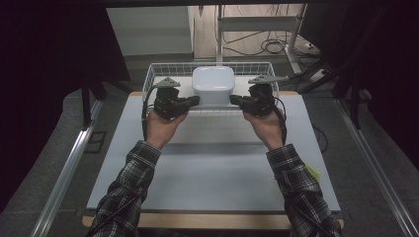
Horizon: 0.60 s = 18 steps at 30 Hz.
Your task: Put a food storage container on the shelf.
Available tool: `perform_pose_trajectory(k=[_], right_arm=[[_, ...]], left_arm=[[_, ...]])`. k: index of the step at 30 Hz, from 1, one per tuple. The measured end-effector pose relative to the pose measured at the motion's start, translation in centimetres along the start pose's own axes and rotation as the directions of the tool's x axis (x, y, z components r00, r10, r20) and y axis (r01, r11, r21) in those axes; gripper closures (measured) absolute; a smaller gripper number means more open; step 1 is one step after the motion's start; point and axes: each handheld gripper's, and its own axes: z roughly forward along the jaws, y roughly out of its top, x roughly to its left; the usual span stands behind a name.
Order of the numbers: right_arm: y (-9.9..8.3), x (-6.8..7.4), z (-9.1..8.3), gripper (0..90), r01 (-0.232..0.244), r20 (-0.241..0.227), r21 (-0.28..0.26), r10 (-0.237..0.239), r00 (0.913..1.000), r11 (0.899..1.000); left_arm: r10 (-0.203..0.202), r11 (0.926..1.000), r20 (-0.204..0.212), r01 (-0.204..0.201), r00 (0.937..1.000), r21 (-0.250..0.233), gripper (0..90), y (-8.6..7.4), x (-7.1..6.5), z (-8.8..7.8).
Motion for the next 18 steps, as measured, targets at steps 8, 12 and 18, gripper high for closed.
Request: perform_pose_trajectory(k=[8,12,18], right_arm=[[-0.4,0.9,-0.7,87.0,0.028,-0.016,-0.009,-0.028,0.9995,1.0],[-1.0,1.4,-1.3,80.4,0.055,-0.025,0.0,-0.055,0.9982,0.999],[-2.3,2.0,-1.9,70.3,0.07,-0.038,0.019,-0.069,0.9969,0.997]], left_arm=[[0.029,0.9996,0.02,-0.029,0.9994,-0.002,80.6,-1.0,-0.8,-1.0],[0.072,0.9974,0.027,-0.072,0.997,-0.008,71.5,-1.9,-1.6,-1.9],[0.102,0.9947,0.049,-0.101,0.9936,-0.017,59.4,-3.4,-2.6,-3.1]])
